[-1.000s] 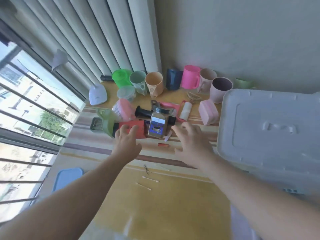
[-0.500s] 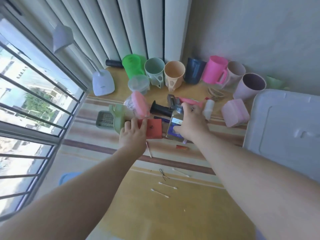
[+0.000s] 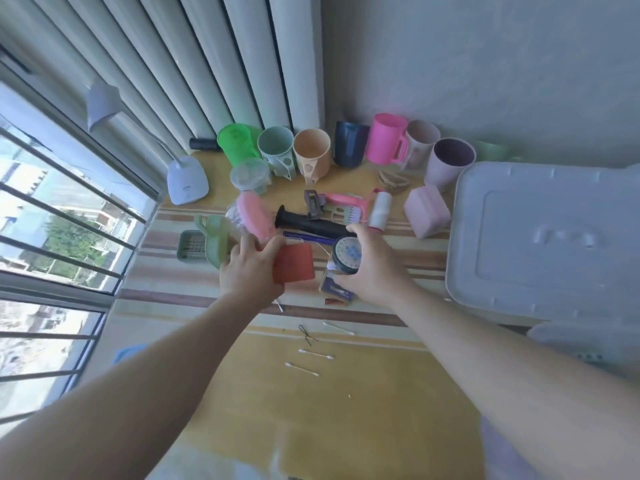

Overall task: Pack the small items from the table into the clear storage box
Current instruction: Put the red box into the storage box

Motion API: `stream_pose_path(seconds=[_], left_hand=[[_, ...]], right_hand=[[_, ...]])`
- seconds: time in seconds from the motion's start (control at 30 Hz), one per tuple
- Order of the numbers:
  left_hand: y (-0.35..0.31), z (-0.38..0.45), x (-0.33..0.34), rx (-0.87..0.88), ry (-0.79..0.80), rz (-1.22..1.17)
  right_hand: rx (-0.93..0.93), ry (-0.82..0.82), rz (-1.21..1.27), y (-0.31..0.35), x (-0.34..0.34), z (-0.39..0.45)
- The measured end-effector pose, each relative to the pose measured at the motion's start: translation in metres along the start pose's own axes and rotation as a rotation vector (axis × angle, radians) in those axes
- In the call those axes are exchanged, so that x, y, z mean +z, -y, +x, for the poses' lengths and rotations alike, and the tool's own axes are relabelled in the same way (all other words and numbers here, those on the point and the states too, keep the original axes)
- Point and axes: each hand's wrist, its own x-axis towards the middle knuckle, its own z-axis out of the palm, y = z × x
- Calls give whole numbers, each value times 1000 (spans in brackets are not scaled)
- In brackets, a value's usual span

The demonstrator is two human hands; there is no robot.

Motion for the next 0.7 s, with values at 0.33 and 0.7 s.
stream_pose_path(seconds=[0.33, 0.7], left_hand=[[-167, -114, -101, 311, -289, -334], [-441, -190, -60, 691, -116, -345]], right_hand=[[-145, -372, 227, -49, -210, -177], [75, -465, -139, -238, -354, -346]])
